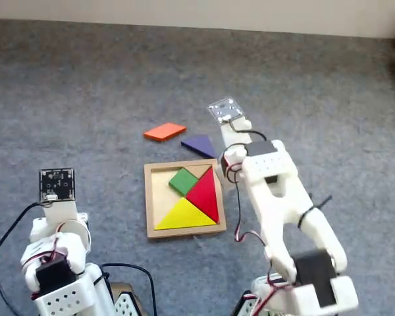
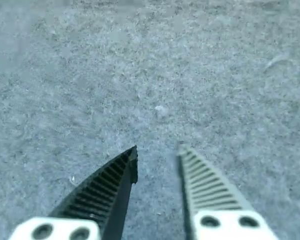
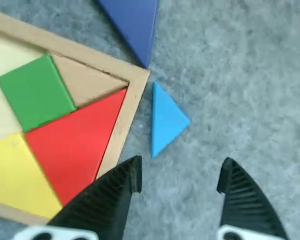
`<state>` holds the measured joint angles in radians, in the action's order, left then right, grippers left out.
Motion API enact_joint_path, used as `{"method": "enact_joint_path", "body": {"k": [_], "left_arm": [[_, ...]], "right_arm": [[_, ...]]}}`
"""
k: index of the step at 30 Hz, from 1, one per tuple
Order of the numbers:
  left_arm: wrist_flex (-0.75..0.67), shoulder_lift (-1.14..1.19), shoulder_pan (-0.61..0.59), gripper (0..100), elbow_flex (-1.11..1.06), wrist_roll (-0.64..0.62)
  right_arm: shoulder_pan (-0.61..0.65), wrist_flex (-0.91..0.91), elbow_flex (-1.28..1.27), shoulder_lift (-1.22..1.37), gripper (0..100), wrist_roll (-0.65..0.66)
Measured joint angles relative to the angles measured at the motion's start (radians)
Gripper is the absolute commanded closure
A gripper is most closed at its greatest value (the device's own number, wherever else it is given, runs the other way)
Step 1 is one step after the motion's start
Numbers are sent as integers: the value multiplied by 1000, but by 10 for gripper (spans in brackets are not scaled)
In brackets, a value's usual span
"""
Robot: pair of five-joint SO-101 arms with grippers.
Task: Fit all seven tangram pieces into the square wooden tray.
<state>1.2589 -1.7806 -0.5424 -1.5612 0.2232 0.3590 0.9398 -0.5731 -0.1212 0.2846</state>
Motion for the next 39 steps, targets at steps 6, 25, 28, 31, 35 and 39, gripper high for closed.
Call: {"method": "enact_joint_path", "body": {"k": [6, 25, 28, 31, 35, 39], "left_arm": [[0, 0, 0, 785, -11, 0], [0, 0, 8, 782, -37, 0], [0, 0, 11, 782, -37, 0], [0, 0, 11, 782, -41, 0], [-18, 0, 11, 782, -52, 0], [-21, 0, 11, 782, -52, 0]], "right_arm": [[23, -91, 14, 158, 779, 0], [-8, -132, 54, 242, 870, 104], [-11, -129, 81, 255, 870, 104], [-11, -98, 115, 269, 858, 104], [-8, -84, 155, 272, 752, 104], [-5, -84, 158, 272, 734, 104]]}}
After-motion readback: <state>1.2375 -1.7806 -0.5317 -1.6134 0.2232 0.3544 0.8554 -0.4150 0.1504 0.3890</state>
